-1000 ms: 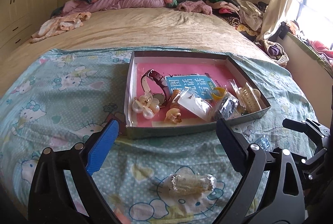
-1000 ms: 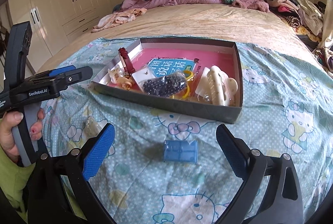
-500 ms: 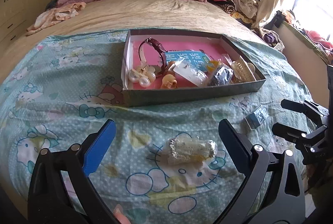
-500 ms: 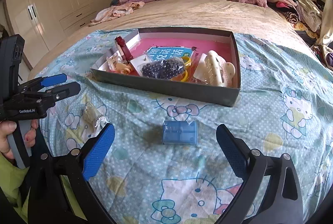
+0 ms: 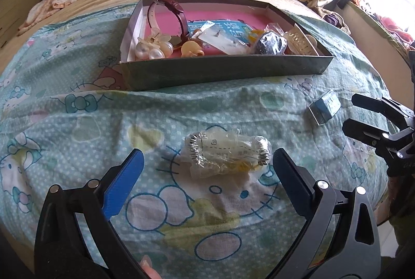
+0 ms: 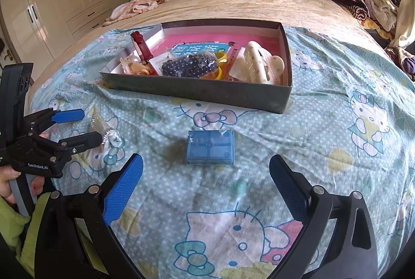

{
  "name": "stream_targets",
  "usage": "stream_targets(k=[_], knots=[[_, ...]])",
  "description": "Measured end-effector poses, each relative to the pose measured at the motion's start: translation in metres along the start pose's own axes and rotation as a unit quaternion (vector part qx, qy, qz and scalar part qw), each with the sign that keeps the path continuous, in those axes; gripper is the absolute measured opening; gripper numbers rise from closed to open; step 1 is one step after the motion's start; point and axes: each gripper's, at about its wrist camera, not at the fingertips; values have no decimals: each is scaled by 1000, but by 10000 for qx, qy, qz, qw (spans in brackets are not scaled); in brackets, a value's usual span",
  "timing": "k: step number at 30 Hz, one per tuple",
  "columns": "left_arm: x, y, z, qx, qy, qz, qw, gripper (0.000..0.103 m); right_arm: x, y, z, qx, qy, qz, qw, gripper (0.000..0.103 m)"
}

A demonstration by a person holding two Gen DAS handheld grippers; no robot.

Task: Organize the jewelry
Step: 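Move both tools back toward the silver bracelet bag and blue box, then grasp the bagged silver bracelet with the left tool while the right tool grasps the blue box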

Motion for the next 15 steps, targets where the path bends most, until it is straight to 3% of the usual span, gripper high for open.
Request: stream_targets(k=[7, 15], knots=[[-6, -10, -4, 121, -101, 158, 9997, 93, -10, -26, 0, 177, -133, 61, 9997, 96], [-10, -16, -4, 95, -127, 278, 9995, 93, -5, -38, 4, 66, 131, -49, 9999, 71]])
Point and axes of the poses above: each gripper's, at about its wrist camera, not at the fingertips, and y roughly against the way its jaws point, x to its left, z to its top, and after that the axes turned 5 degrees about y, right-handed
